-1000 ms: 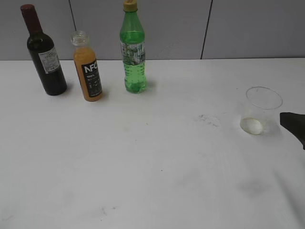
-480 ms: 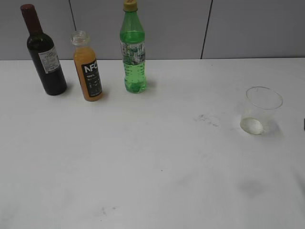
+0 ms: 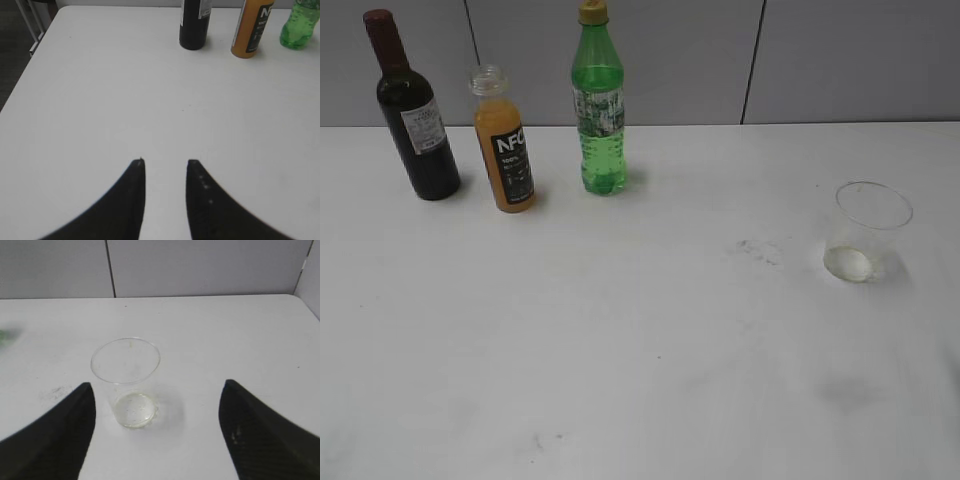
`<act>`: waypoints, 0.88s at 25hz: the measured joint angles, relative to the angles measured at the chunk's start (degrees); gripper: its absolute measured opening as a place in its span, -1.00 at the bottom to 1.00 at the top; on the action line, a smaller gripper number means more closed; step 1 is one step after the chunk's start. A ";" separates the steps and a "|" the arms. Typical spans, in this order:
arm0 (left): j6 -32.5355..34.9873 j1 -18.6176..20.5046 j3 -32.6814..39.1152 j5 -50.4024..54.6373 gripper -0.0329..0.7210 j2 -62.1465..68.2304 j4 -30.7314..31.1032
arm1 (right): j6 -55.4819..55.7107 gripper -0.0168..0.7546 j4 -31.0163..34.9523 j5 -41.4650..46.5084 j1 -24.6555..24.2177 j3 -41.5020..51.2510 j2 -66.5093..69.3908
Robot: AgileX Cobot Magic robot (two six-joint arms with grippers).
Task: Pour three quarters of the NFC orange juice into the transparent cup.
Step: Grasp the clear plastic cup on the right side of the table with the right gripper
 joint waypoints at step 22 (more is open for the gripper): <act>0.00 0.00 0.00 0.00 -0.31 0.00 0.00 | 1.66 0.79 -8.15 -41.34 0.00 1.63 44.51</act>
